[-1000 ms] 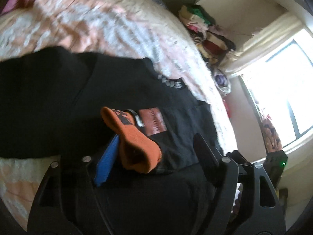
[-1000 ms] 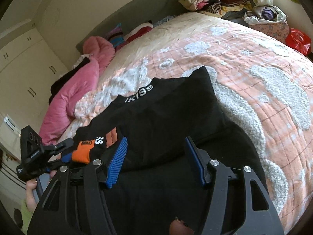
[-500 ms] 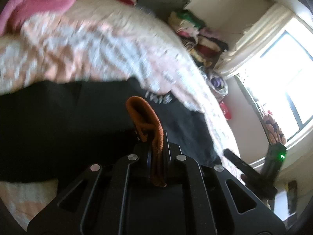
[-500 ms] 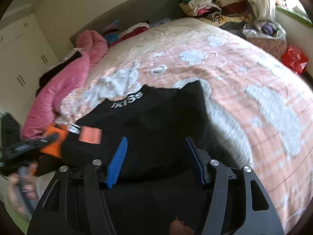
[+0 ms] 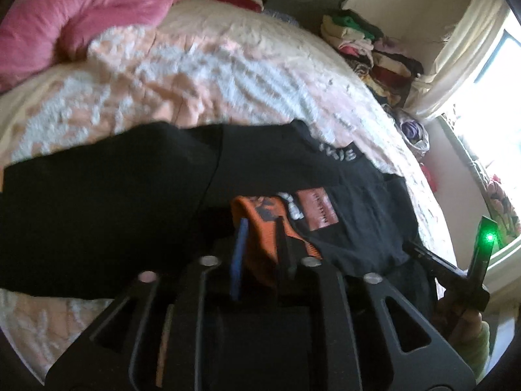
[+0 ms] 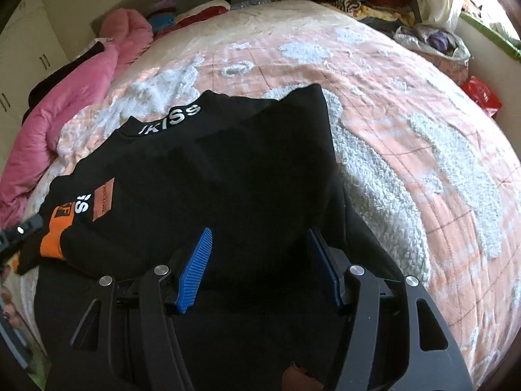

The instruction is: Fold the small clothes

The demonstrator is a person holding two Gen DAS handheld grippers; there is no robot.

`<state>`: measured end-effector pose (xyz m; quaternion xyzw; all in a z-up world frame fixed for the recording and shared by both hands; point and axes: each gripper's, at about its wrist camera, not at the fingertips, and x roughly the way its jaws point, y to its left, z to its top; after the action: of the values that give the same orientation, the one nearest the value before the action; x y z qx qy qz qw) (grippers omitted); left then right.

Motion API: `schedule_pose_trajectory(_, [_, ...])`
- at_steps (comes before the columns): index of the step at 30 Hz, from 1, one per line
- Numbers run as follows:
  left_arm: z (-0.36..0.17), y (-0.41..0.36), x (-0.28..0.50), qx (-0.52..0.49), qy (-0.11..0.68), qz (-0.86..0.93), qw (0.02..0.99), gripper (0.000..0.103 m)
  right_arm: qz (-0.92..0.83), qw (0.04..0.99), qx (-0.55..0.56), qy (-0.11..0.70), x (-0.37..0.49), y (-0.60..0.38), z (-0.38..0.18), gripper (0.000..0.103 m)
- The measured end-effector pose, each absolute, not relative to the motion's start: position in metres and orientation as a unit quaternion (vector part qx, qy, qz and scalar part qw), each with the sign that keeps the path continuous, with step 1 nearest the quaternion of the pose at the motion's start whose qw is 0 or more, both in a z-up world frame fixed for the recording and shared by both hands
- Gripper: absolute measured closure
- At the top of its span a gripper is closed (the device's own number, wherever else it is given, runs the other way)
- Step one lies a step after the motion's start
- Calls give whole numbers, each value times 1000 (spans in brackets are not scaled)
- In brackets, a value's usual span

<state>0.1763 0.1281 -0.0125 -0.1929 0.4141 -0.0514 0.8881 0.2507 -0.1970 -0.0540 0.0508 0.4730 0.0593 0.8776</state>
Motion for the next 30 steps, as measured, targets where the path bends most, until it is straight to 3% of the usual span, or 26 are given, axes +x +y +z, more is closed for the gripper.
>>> schedule_pose_trajectory(2, [-6,117,176,-180,417,-61,889,74,73,880,59,466,246,-193,-50,44])
schedule_pose_trajectory(7, [-32,87,187,-134,464,-66,873,71,106,879,48,462,231,-176,-44,44])
schedule_pose_trajectory(11, [-60,96,189,-169,475,-64,861,71,110,876,44,468,226,-169,-45,44])
schedule_pose_trajectory(18, [-41,116,170,-190,447,-51,873,60,149,884,39,442,206,-149,-27,26])
schedule_pose_trajectory(22, [-26,124,155,-177,429,-25,885,49,167,891,22,422,197,-136,-12,17])
schedule_pose_trajectory(24, [-21,129,150,-176,421,-12,890,32,174,894,18,413,193,-131,-5,12])
schedule_pose_trajectory(30, [-5,150,133,-179,395,37,900,10,187,899,7,395,187,-113,10,7])
